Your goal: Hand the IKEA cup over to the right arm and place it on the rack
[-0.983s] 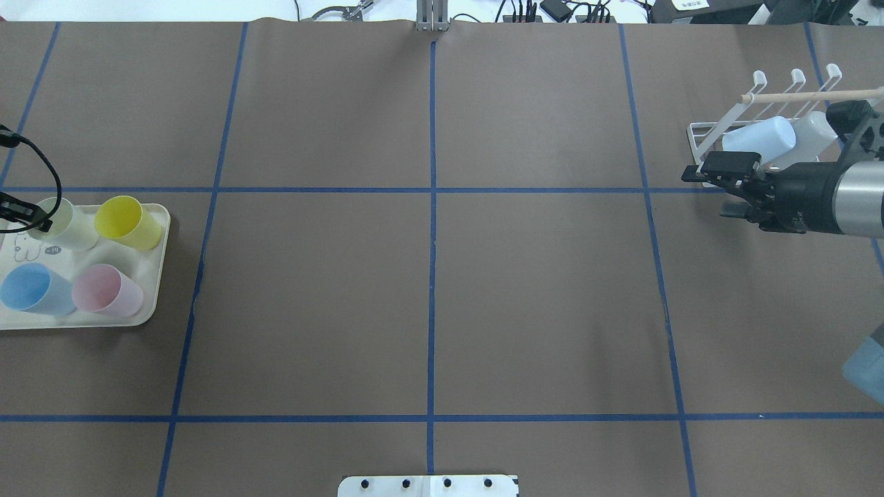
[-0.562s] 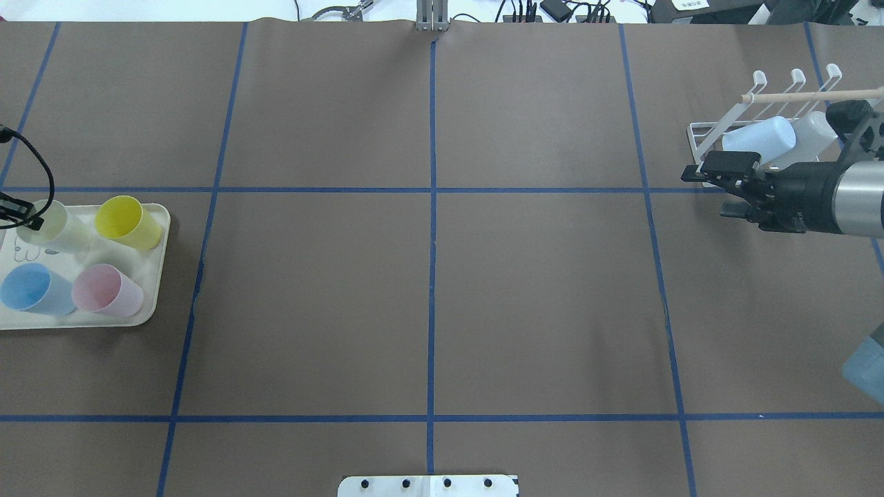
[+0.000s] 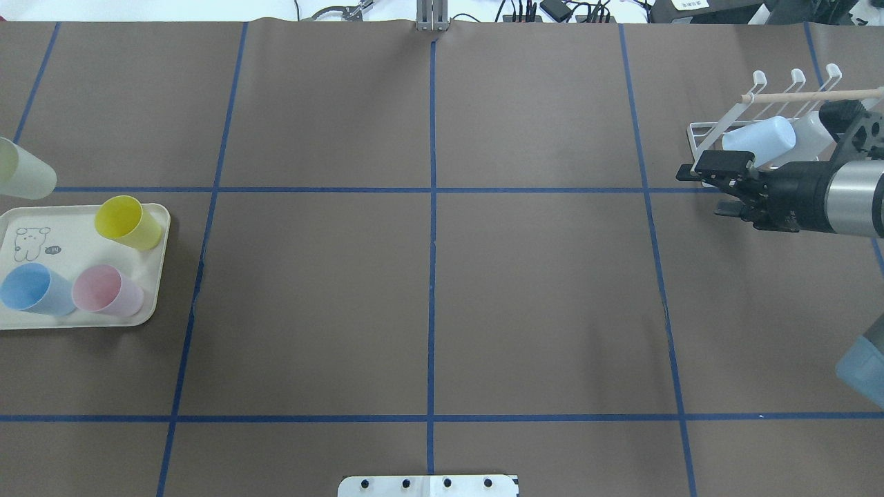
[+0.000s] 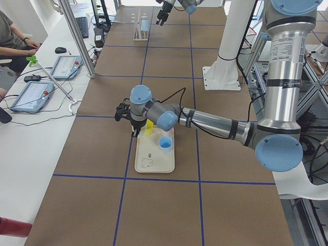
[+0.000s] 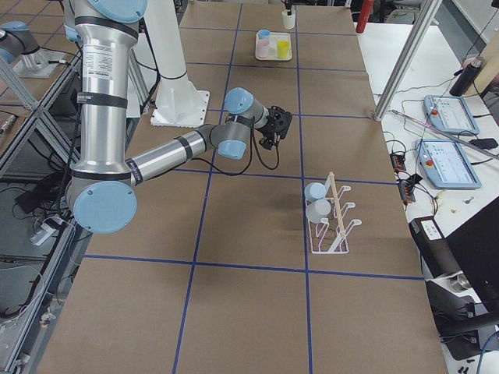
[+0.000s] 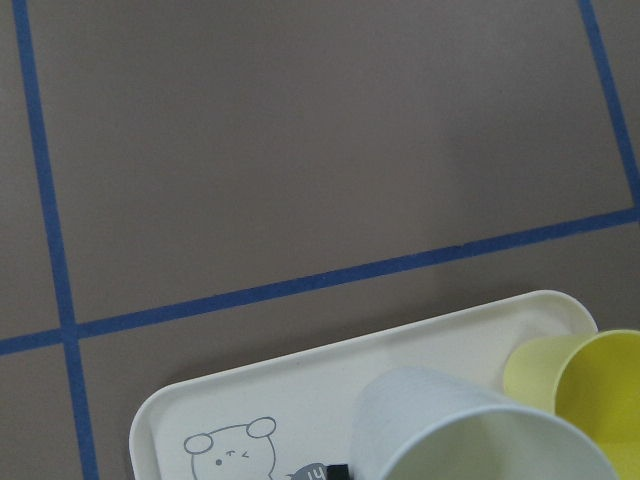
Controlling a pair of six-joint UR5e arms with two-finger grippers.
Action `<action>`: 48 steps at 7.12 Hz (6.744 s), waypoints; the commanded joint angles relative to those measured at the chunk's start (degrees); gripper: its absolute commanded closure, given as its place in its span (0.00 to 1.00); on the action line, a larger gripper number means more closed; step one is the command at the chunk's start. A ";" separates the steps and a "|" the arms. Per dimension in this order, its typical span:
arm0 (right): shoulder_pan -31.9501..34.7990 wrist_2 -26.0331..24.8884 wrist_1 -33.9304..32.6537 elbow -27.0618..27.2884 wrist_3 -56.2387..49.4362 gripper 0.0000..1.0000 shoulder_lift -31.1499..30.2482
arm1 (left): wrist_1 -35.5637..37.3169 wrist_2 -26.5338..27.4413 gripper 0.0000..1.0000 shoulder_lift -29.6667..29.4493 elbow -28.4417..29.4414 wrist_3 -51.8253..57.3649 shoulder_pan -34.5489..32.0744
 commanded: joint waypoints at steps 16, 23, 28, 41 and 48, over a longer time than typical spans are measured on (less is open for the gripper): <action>-8.49 -2.81 0.00 4.13 37.88 0.00 22.12 | -57.40 44.15 1.00 -35.11 8.23 -89.06 46.96; -8.67 -6.24 0.09 2.64 46.22 0.01 23.44 | -58.02 44.15 1.00 -35.73 7.52 -89.85 47.58; -8.59 -6.33 0.09 2.72 46.76 1.00 23.53 | -57.93 44.15 0.53 -36.17 7.61 -89.42 47.58; 10.21 -28.81 -9.76 -6.13 -32.49 1.00 -3.02 | -49.23 38.61 0.01 -35.55 7.17 -83.09 39.67; 15.67 -30.41 -0.81 -22.30 -40.43 1.00 3.82 | -49.14 38.70 0.01 -35.38 7.96 -83.09 39.93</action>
